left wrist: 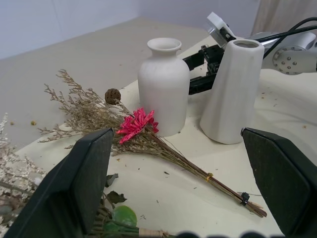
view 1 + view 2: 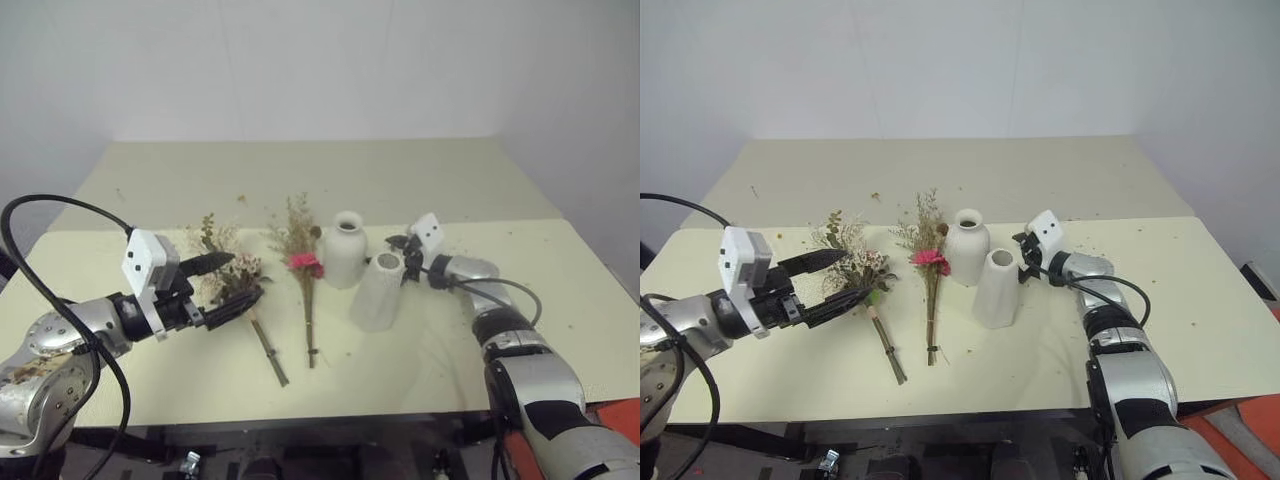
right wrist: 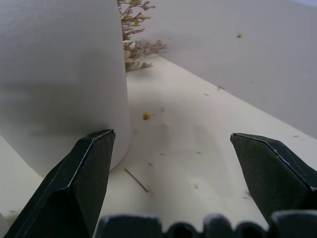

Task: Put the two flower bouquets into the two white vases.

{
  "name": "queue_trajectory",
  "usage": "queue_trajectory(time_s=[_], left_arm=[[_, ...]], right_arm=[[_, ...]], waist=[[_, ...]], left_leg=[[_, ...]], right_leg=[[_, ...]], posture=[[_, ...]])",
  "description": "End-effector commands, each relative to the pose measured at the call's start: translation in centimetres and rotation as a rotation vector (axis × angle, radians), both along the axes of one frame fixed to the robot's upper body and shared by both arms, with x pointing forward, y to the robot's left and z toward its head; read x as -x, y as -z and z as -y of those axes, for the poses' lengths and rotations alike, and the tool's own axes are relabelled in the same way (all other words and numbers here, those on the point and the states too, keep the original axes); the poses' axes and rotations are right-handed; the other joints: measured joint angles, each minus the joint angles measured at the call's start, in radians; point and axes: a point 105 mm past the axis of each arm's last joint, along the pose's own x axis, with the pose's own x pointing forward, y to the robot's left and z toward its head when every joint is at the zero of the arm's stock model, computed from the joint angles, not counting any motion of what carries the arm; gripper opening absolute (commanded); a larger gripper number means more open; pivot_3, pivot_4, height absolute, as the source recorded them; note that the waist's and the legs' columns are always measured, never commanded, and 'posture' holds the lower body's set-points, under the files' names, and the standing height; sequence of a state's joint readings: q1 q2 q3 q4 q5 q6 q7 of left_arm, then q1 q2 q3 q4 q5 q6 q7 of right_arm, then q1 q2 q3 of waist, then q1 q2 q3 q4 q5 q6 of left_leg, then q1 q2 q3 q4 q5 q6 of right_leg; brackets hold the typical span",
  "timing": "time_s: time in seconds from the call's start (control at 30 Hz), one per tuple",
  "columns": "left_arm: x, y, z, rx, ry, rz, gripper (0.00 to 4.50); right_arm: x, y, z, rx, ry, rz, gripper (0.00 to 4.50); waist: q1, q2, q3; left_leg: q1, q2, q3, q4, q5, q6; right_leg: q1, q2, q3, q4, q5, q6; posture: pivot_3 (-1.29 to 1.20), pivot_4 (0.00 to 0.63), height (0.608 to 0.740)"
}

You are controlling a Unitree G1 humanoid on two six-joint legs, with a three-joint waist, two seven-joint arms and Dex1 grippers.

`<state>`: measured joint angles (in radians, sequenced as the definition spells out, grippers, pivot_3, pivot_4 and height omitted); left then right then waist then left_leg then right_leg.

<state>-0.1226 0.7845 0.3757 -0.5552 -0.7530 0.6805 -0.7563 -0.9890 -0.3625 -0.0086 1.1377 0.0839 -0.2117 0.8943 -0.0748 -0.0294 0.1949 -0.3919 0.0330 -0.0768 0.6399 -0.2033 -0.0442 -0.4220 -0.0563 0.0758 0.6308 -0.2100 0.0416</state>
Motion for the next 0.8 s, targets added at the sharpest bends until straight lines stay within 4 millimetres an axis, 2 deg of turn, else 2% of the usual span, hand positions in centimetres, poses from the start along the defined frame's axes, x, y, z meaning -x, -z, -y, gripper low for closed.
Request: queue_trajectory(time_s=[0.03,0.17,0.33,0.57,0.67,0.8], left_arm=[[0.7,-1.2,0.0,-0.014,0.002,0.053,4.49],[0.8,-1.4,-0.2,-0.019,-0.007,0.059,4.49],[0.9,-1.5,-0.1,-0.018,-0.01,0.067,4.49],[0.5,-1.7,-2.4,-0.048,-0.071,0.068,4.49],[0.3,-1.8,-3.4,-0.068,-0.082,0.051,4.49],[1.0,-1.2,-4.9,-0.13,-0.037,-0.077,4.49]], right_arm=[[-0.2,-2.2,-0.8,-0.02,-0.047,0.068,4.5],[-0.1,-2.4,-0.7,-0.019,-0.066,0.067,4.5],[0.3,-2.4,0.3,-0.024,-0.077,0.071,4.5],[2.0,-3.4,3.8,-0.047,-0.06,0.131,4.5],[2.5,-4.7,5.4,-0.046,-0.026,0.161,4.5],[5.1,-8.7,7.1,-0.029,-0.117,0.195,4.5]], waist=[[-0.001,0.0,0.0],[-0.002,0.0,0.0],[-0.002,0.0,0.0],[0.004,0.0,0.0],[0.004,0.0,0.0],[0.002,0.003,0.002]], left_leg=[[0.0,0.0,0.0,0.0,0.0,0.0],[0.0,0.0,0.0,0.0,0.0,0.0],[0.0,0.0,0.0,0.0,0.0,0.0],[0.0,0.0,0.0,0.0,0.0,0.0],[0.001,0.0,0.0,0.0,0.0,0.0],[0.0,0.0,0.0,0.0,0.0,0.0]], right_leg=[[0.0,0.0,0.0,0.0,0.0,0.0],[0.0,0.0,0.0,0.0,0.0,0.0],[0.0,0.0,0.0,0.0,0.0,0.0],[0.0,0.0,0.0,0.0,0.0,0.0],[0.0,0.0,0.0,0.001,-0.003,0.005],[-0.001,0.0,0.0,0.001,-0.004,0.006]], posture=[[0.0,0.15,0.74],[0.0,0.15,0.74],[0.0,0.15,0.74],[0.0,0.15,0.74],[0.0,0.15,0.74],[0.0,0.15,0.74]])
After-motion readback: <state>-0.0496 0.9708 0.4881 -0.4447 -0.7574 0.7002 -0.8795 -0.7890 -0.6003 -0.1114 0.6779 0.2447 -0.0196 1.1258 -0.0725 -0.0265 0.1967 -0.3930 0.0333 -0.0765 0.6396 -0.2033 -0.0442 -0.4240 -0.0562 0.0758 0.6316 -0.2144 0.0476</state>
